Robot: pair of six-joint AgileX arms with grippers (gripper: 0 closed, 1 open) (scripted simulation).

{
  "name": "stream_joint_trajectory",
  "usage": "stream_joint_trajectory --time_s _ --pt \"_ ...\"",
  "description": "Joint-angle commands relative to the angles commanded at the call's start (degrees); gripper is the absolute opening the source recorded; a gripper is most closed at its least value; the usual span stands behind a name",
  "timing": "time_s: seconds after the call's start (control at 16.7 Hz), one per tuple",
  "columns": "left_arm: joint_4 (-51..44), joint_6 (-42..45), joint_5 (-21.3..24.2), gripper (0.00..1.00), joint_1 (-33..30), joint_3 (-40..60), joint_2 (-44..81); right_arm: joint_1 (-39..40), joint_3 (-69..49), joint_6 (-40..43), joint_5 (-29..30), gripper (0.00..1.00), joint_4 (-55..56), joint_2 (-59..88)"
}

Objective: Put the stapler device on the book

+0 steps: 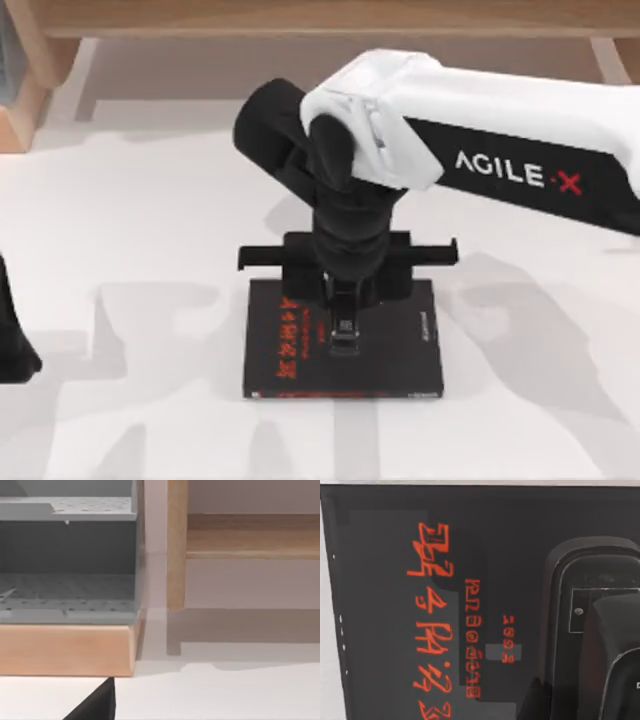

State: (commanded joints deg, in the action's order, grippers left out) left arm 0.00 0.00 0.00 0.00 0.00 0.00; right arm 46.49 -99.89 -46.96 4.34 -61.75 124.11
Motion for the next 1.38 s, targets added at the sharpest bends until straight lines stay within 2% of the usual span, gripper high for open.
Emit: stream_joint_trajectory --time_s 0.6,1.38 --pt "0.0 0.0 0.0 1.00 0.0 0.0 0.0 0.1 2.3 0.1 0.0 0.00 3.3 1.1" --pt "0.0 0.0 0.0 1.00 0.0 0.0 0.0 0.1 2.3 0.1 0.0 0.98 3.3 1.1"
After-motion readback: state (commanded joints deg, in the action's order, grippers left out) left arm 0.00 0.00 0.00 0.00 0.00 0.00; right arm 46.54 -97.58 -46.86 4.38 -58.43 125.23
